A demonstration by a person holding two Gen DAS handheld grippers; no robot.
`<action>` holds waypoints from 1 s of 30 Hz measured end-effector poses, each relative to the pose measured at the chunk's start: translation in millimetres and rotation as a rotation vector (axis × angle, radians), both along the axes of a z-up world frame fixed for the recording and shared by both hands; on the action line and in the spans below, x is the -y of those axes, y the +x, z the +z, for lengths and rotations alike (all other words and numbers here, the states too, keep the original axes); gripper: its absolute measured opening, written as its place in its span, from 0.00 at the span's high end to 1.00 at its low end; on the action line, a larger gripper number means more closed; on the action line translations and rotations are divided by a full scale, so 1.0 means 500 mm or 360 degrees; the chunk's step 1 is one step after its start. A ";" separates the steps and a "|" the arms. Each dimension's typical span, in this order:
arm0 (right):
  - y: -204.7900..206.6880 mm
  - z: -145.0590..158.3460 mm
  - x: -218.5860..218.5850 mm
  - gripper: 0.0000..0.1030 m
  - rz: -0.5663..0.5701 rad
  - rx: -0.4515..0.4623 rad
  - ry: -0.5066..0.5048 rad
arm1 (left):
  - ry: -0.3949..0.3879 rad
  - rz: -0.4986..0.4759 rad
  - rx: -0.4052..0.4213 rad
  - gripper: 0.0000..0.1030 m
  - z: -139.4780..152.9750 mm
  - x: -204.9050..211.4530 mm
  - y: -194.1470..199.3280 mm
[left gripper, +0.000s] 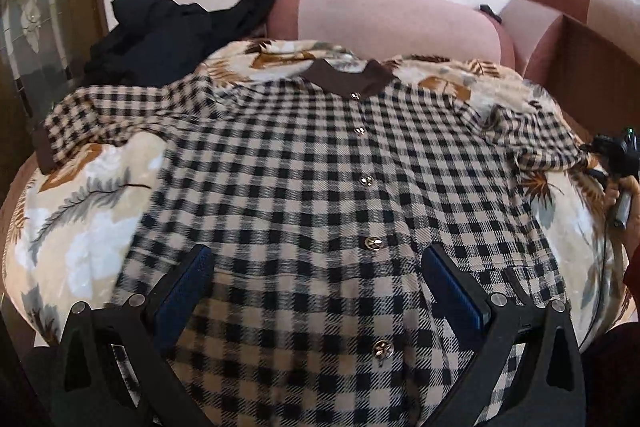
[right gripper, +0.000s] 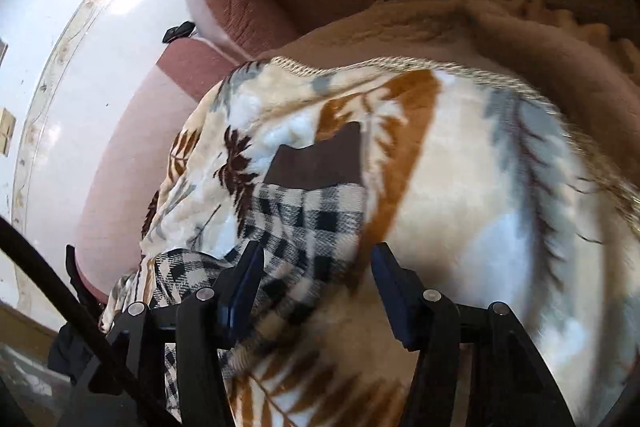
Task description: Fold large clothes
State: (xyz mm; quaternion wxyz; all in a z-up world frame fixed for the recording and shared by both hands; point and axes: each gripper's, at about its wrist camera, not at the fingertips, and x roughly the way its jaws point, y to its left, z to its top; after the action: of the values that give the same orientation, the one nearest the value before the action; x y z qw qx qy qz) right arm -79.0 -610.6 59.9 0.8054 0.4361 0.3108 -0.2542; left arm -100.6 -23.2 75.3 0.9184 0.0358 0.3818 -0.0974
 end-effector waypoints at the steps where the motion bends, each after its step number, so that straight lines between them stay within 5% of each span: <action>1: 0.011 -0.005 0.000 0.46 0.0016 -0.0014 0.0001 | 0.0003 -0.0003 -0.0009 0.00 -0.005 0.006 0.004; 3: 0.026 -0.007 0.002 0.52 0.0030 -0.0034 -0.0023 | 0.0018 -0.0009 -0.0026 0.00 -0.015 0.016 0.011; 5: 0.030 -0.004 0.004 0.84 0.0033 -0.0026 -0.0004 | 0.0029 -0.0014 -0.0037 0.00 -0.021 0.022 0.013; 6: 0.024 -0.001 0.010 0.90 0.0018 0.0001 0.0018 | 0.0032 -0.0015 -0.0039 0.00 -0.023 0.023 0.014; 13: -0.089 0.073 0.054 0.99 -0.0395 -0.0004 -0.0109 | -0.0033 0.0020 -0.0062 0.00 -0.028 0.001 0.019; 17: -0.132 0.088 0.065 0.99 -0.0474 -0.0006 -0.0115 | -0.0070 0.0029 -0.0062 0.00 -0.025 -0.014 0.017; 25: -0.122 0.065 0.016 0.94 -0.0186 -0.0056 -0.0031 | -0.0150 0.0013 -0.0031 0.00 -0.018 -0.032 -0.006; 27: -0.113 0.064 -0.008 0.82 -0.0082 -0.0096 -0.0071 | -0.0160 -0.0003 -0.0030 0.00 -0.019 -0.031 -0.005; 29: -0.111 0.059 -0.025 0.53 -0.0003 -0.0091 -0.0060 | -0.0178 -0.0017 -0.0040 0.00 -0.022 -0.029 -0.001; 30: -0.108 0.054 -0.034 0.52 0.0044 -0.0081 -0.0042 | -0.0187 -0.0018 -0.0047 0.00 -0.023 -0.029 0.002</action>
State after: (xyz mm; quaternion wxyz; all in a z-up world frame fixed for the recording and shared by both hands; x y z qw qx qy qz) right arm -133.2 -593.9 87.1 0.8063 0.4144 0.3339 -0.2582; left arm -99.6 -8.8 63.7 0.9126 -0.0176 0.3888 -0.1254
